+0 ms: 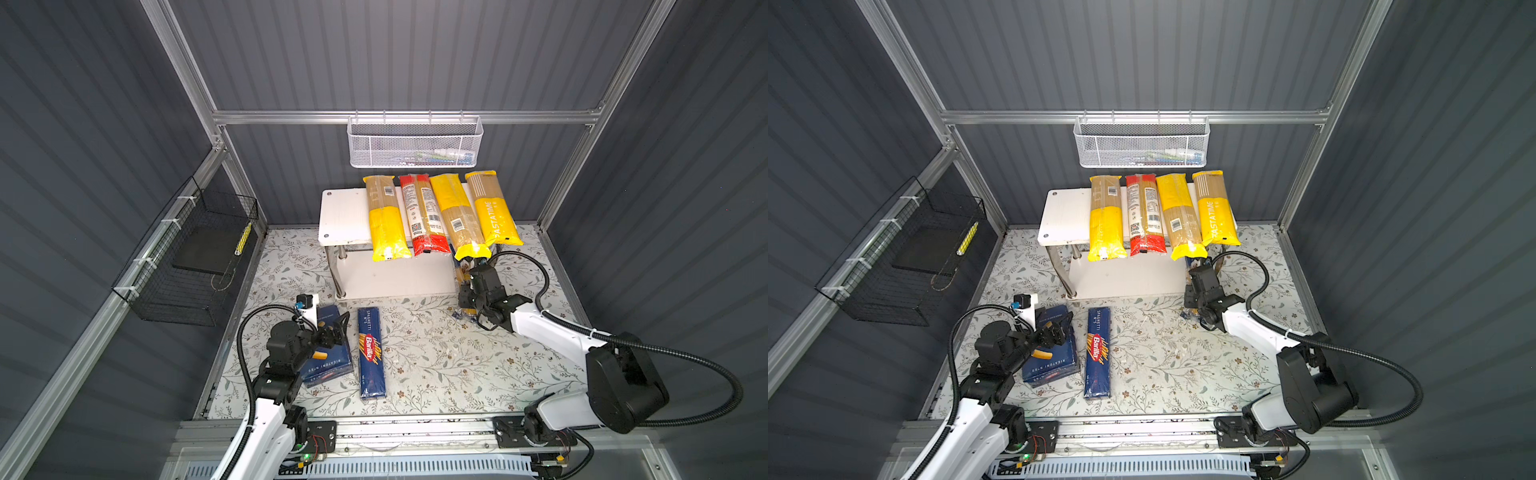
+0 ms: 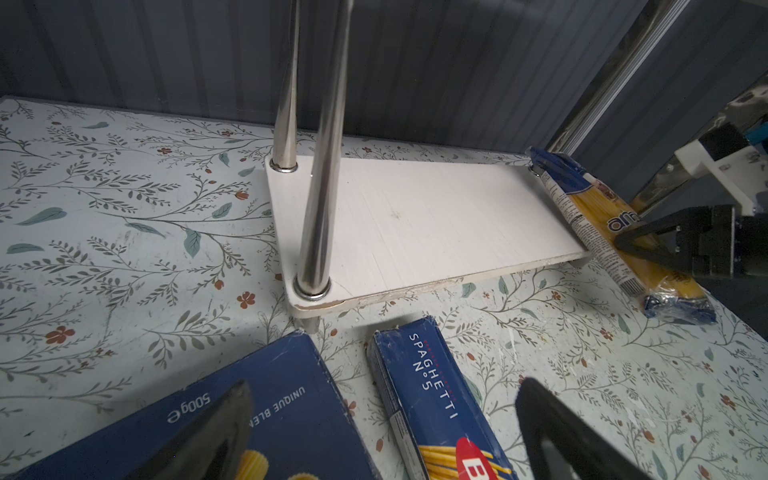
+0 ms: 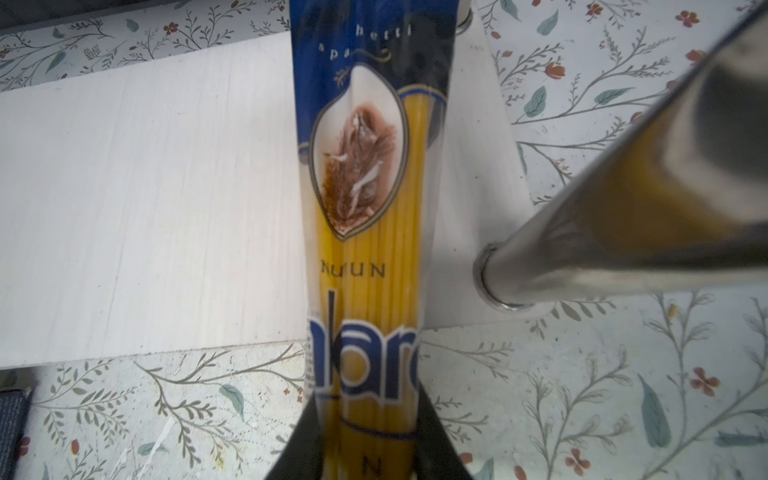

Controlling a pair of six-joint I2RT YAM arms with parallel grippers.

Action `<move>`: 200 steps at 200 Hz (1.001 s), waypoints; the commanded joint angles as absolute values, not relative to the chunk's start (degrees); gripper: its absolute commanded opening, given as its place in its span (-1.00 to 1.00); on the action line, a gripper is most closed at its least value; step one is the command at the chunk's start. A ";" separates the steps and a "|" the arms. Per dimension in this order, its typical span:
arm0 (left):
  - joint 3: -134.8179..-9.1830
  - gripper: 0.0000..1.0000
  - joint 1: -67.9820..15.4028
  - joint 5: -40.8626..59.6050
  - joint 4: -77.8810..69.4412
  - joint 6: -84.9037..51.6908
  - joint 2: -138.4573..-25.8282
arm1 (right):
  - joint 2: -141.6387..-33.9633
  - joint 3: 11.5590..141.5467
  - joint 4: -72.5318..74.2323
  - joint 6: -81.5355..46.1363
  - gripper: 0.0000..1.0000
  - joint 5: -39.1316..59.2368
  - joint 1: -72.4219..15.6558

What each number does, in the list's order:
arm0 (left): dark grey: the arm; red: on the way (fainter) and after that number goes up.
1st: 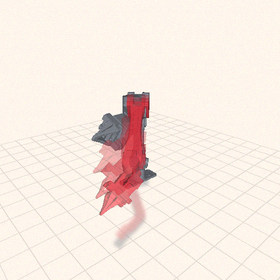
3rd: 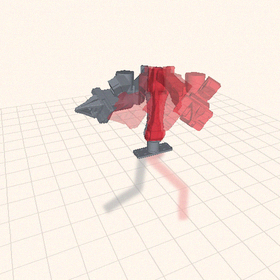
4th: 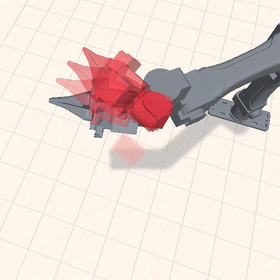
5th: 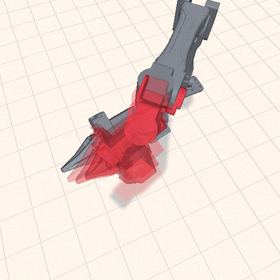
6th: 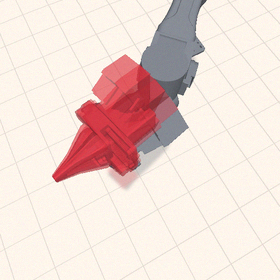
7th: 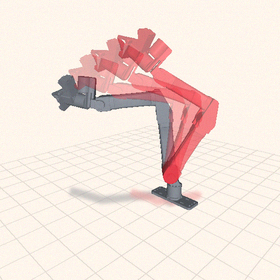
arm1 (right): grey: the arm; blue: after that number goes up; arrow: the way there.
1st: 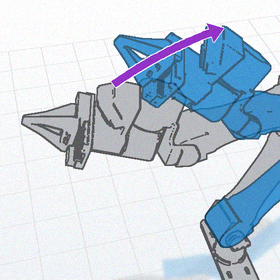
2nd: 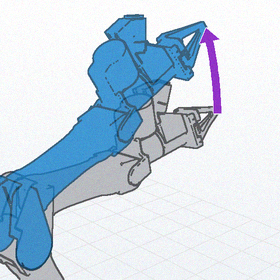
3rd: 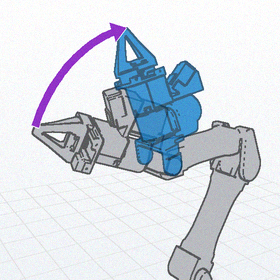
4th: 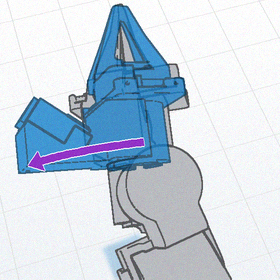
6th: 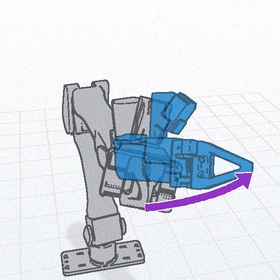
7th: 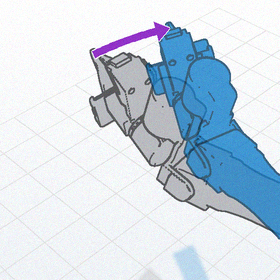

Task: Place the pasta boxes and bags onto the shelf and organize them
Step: 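Lower the Ankara bag onto the lower shelf tier beside the leg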

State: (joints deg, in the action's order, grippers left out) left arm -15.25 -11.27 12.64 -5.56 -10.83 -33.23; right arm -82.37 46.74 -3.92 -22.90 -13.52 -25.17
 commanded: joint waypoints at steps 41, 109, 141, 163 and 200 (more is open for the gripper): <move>-14.40 0.99 -11.18 12.82 -5.19 -11.08 -32.61 | -82.54 50.87 4.76 -22.96 -0.96 -15.36 -23.98; -14.28 0.99 -11.23 13.98 -5.45 -10.72 -32.52 | -81.19 49.58 3.91 -23.38 -0.37 -16.15 -23.90; -14.15 0.99 -11.23 14.08 -5.47 -10.72 -32.36 | -80.84 49.44 2.98 -23.45 -0.03 -16.34 -23.90; -14.25 0.99 -11.18 14.14 -5.58 -10.72 -32.60 | -79.93 48.90 1.77 -24.11 0.07 -15.05 -23.89; -14.42 0.99 -11.17 14.23 -5.76 -10.72 -33.22 | -74.05 45.34 -1.28 -25.74 0.13 -10.98 -23.96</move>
State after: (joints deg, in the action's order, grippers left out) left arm -15.25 -11.27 13.15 -5.56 -10.81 -32.93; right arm -78.32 46.92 -0.01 -24.43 -13.56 -24.14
